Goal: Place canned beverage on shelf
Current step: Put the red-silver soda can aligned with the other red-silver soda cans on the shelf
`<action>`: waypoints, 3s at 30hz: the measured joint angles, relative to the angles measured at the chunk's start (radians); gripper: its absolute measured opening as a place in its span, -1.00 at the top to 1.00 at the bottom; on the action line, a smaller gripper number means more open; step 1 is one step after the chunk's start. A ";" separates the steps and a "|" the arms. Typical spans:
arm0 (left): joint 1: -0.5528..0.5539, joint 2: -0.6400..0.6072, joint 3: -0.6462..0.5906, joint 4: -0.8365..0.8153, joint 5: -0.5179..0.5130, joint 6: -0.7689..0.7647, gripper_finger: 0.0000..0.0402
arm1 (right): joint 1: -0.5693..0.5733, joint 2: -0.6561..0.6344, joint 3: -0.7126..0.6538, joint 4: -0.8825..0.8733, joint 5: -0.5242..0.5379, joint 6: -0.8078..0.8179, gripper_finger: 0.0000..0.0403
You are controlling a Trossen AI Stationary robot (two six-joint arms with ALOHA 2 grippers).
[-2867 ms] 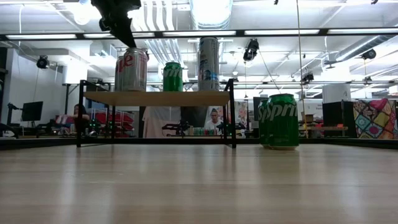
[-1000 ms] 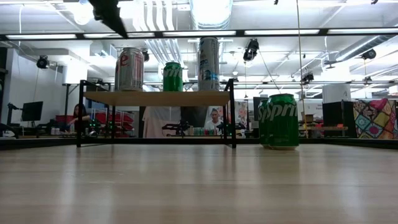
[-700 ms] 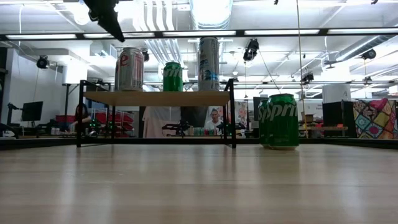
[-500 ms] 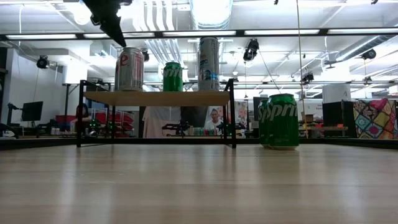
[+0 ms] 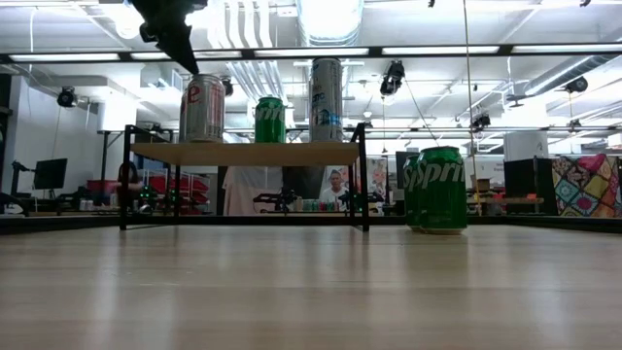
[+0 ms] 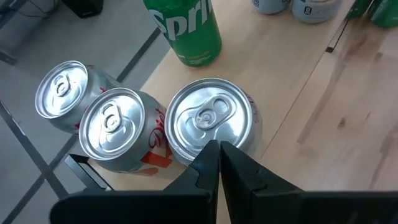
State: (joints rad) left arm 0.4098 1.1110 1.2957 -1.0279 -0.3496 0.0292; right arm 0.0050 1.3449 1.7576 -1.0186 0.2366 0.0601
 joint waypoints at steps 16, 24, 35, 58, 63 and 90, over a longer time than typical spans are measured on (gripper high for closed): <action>-0.017 0.000 0.000 0.029 -0.013 0.010 1.00 | 0.000 0.000 0.000 0.000 0.002 -0.006 0.94; -0.016 0.000 0.000 -0.008 -0.084 0.011 1.00 | 0.000 0.000 0.000 0.001 0.001 -0.003 0.94; -0.016 0.004 -0.002 -0.023 -0.073 -0.006 1.00 | 0.000 0.000 0.000 0.003 0.001 -0.006 0.94; -0.030 -0.015 0.006 -0.045 -0.045 -0.101 1.00 | 0.000 0.000 0.000 0.002 0.001 -0.008 0.94; -0.032 -0.016 0.024 -0.024 -0.046 -0.102 1.00 | 0.000 0.000 0.000 0.002 0.001 -0.008 0.94; -0.128 0.167 0.017 0.174 -0.081 -0.152 1.00 | 0.004 0.000 0.000 -0.005 0.000 -0.012 0.94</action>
State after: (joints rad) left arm 0.2822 1.2779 1.3125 -0.8535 -0.4304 -0.1230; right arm 0.0086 1.3449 1.7576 -1.0241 0.2363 0.0478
